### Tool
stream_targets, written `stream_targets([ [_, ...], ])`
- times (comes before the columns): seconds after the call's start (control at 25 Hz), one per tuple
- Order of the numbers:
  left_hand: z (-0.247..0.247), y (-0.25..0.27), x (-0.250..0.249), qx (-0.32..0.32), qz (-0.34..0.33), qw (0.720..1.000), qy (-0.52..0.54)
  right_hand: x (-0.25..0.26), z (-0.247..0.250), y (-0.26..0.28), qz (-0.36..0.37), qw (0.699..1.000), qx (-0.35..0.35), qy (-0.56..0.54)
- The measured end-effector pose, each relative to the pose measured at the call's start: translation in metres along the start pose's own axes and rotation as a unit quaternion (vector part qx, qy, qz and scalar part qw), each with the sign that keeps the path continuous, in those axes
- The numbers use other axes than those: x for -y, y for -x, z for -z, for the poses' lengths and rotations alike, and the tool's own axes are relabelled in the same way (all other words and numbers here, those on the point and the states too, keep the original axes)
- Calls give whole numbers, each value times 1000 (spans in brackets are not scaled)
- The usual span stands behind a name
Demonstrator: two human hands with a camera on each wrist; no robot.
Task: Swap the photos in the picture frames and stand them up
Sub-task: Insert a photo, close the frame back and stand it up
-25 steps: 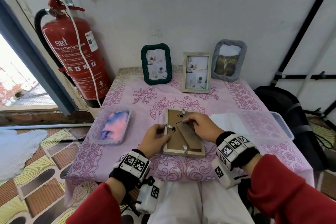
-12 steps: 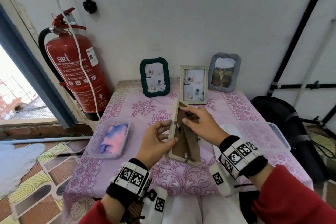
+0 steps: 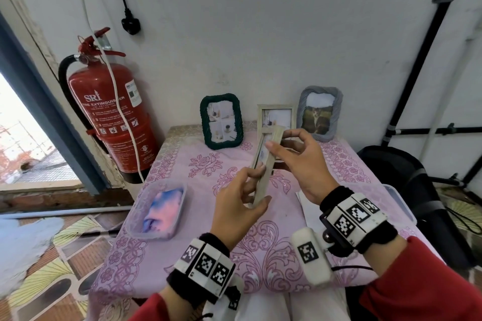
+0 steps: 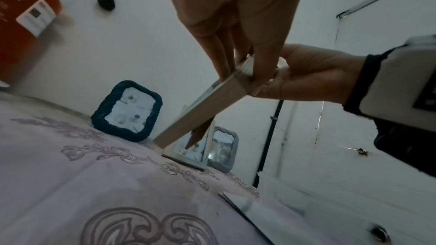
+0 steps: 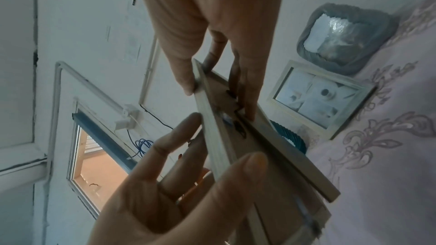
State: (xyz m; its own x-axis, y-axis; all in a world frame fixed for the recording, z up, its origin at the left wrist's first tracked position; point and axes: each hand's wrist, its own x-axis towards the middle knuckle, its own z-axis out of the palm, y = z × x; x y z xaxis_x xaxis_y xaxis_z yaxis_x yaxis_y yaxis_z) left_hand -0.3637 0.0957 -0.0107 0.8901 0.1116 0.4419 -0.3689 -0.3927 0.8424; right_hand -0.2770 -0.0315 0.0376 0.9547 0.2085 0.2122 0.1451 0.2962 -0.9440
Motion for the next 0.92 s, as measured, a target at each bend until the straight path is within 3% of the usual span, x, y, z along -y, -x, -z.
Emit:
stream_targets([
  [0.16,-7,1,3,36,-33,999,-16,4,4,-1,25,999,-20,25],
  [0.24,-10,1,5,23,-33,999,-21,6,6,-2,34,999,-20,37],
  [0.44,-1,-8,19,-139,-11,988,-72,4,15,-3,16,999,-32,-5],
  [0.56,7,-15,28,-99,79,990,67,-4,16,-4,-11,999,-46,-11],
  [0.68,10,-15,32,-37,139,968,205,-16,16,-4,-47,996,-59,-40],
  [0.84,11,-12,42,-50,163,956,241,-38,16,1,-81,994,-67,-29],
  [0.92,11,-8,51,-66,178,950,250,-51,20,7,-106,994,-26,27],
])
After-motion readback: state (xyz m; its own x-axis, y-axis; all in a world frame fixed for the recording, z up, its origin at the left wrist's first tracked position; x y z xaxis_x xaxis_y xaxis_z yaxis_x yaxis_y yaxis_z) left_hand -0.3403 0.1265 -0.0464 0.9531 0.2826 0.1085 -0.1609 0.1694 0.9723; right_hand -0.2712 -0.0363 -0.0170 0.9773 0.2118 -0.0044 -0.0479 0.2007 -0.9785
